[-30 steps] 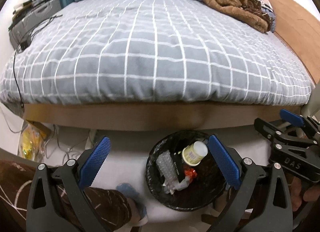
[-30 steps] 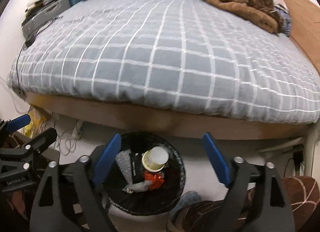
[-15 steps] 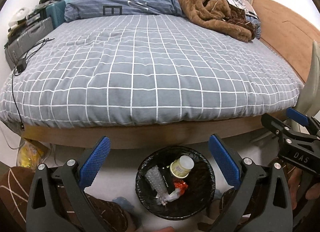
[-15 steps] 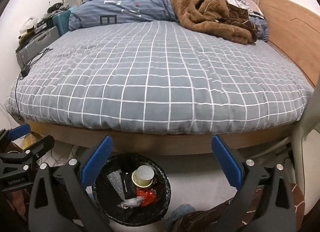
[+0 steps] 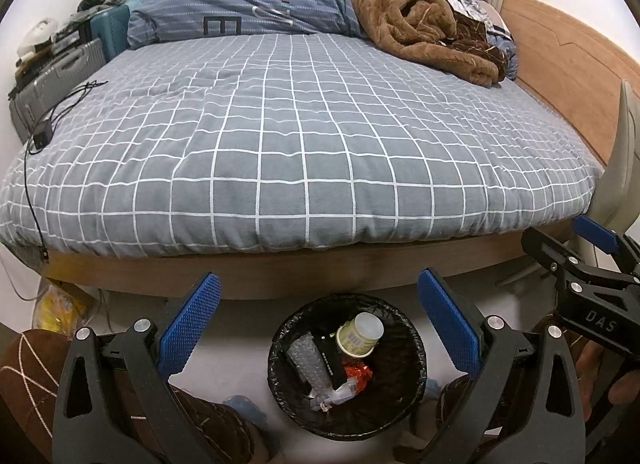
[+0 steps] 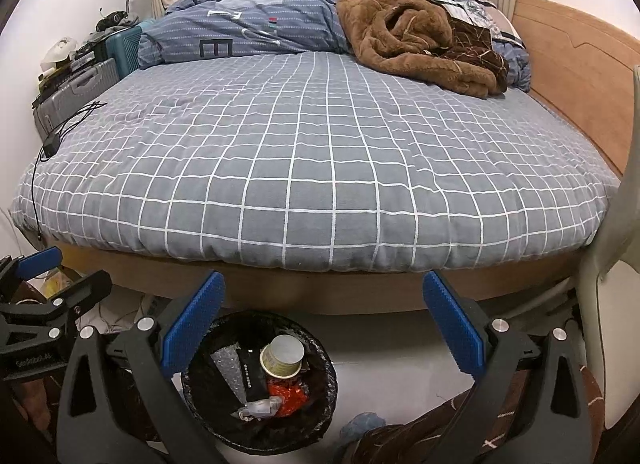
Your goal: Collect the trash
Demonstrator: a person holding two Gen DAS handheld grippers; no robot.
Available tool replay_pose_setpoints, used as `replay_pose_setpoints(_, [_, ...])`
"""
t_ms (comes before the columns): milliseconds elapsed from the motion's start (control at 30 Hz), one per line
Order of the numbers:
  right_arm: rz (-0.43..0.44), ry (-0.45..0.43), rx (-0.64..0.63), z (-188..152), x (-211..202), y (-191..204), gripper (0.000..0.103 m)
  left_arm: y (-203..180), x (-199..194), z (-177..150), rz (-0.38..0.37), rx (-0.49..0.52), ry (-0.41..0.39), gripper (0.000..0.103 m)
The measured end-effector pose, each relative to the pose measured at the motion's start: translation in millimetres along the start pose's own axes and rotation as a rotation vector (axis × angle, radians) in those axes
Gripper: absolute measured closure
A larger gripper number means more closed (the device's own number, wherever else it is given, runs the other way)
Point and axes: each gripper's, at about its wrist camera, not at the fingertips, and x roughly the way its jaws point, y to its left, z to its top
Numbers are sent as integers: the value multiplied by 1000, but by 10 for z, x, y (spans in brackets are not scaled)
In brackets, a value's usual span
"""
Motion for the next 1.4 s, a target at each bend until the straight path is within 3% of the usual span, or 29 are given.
replay_pose_setpoints(633, [2,4,-2,17,35,11,8,43,37,16,-10,-30,19,6])
replay_pose_setpoints(1400, [3,10,-6,3,89,51,8,-28,19,26,1,5,2,6])
